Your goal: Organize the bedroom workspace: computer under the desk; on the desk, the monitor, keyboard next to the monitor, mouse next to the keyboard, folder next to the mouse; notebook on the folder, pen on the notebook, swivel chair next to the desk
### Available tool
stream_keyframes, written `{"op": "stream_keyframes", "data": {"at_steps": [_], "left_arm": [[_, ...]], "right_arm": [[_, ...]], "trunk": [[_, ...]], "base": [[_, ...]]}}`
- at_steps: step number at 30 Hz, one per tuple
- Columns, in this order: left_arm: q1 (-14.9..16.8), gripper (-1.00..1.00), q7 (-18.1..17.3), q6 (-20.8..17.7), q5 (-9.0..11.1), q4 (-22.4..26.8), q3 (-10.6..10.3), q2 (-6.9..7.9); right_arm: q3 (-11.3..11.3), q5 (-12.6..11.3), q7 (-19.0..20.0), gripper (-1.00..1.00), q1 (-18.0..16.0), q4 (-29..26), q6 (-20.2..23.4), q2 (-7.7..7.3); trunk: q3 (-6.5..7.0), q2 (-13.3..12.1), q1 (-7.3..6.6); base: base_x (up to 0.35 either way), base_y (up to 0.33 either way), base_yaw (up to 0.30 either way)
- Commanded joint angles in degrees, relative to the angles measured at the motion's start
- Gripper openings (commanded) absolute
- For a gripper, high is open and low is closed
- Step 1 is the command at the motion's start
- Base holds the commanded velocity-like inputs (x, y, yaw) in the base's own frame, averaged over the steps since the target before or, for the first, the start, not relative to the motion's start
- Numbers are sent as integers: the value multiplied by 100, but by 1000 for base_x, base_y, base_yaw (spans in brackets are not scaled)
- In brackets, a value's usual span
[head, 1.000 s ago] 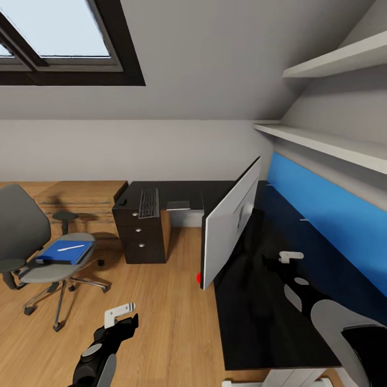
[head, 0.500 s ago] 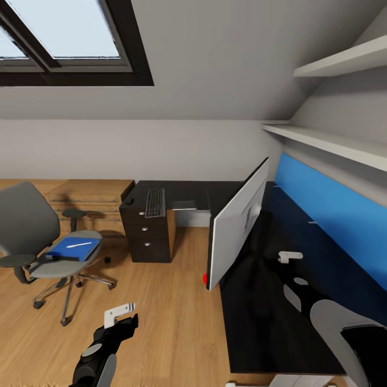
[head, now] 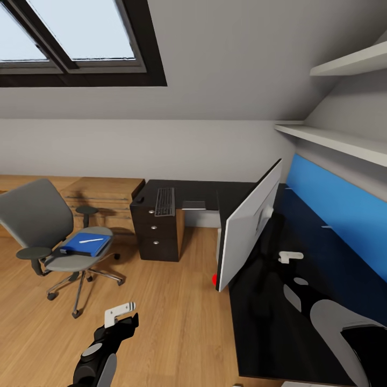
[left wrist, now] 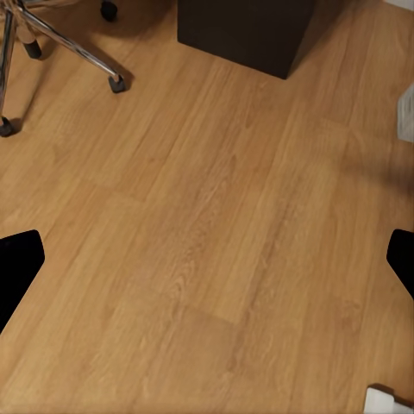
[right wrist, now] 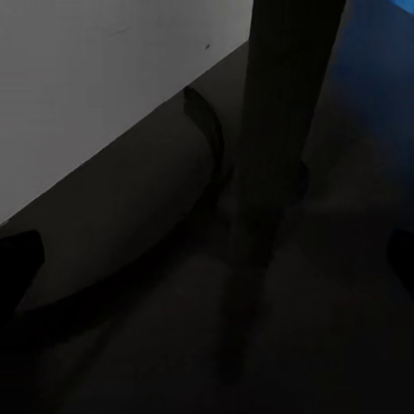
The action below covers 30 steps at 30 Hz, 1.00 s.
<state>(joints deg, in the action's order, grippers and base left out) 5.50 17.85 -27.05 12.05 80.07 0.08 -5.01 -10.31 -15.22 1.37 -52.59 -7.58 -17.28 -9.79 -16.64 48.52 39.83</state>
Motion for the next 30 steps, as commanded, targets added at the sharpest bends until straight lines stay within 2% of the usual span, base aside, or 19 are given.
{"op": "stream_keyframes", "data": {"at_steps": [1,17,30], "left_arm": [[4,100,38,-20,61,6,1,-2],[4,100,26,-19,61,0,1,22],[4,100,30,-26,61,0,14,27]], "right_arm": [[-42,-60,14,100,-6,8,-21,-3],[-41,-53,15,100,-6,11,-13,-5],[-42,-60,21,100,-6,11,-13,1]], "trunk": [[-8,6,1],[-8,6,1],[-8,6,1]], "base": [[0,0,7],[-3,-6,1],[-32,-156,0]]}}
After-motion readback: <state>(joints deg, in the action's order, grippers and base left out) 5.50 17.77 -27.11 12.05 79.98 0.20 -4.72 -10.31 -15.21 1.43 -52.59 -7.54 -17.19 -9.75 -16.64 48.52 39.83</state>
